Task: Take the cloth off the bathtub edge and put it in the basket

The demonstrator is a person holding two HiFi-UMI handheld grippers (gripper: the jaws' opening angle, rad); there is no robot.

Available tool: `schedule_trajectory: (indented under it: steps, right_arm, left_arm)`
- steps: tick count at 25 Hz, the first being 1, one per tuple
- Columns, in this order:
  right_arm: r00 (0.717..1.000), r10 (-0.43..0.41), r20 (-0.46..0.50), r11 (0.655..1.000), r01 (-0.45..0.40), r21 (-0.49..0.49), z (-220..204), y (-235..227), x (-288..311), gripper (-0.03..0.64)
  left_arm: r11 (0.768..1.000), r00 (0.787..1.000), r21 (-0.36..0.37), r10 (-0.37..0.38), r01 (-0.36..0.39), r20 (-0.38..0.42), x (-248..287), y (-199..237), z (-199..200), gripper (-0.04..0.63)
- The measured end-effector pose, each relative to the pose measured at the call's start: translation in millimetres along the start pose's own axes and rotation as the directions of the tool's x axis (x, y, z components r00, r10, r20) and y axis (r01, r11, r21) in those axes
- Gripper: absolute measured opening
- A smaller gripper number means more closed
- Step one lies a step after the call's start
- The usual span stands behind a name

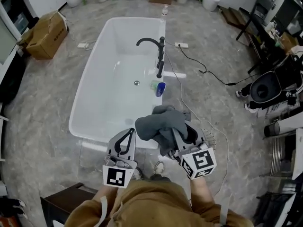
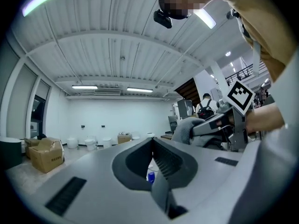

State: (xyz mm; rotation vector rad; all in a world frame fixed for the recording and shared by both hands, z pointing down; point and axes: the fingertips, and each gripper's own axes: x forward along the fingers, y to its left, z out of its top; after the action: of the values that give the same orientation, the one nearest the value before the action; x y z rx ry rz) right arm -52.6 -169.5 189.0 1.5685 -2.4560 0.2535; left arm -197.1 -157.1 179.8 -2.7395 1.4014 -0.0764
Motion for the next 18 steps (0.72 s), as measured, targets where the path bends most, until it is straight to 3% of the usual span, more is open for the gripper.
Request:
schedule_trajectory:
  steps: [9,14,18]
  right_arm:
    - [0.998,0.023,0.054,0.998,-0.020,-0.063,29.3,37.4,-9.8,0.097]
    - [0.996,-0.027,0.080,0.997,0.033,-0.067,39.6,48.1,-26.3,0.096]
    - [0.989,-0.101,0.103,0.992,0.109,-0.068,47.7,47.9,-54.6,0.096]
  left_arm:
    - [1.000,0.998,0.012,0.004,-0.005,0.056,-37.2,3.8,20.6,0.008]
    - [1.000,0.997,-0.022,-0.010,0.012,0.074,-57.4,7.8,18.2,0.008]
    - [0.996,0.993,-0.036,-0.078,0.082,0.090,-59.9,-3.7,14.9,0.008]
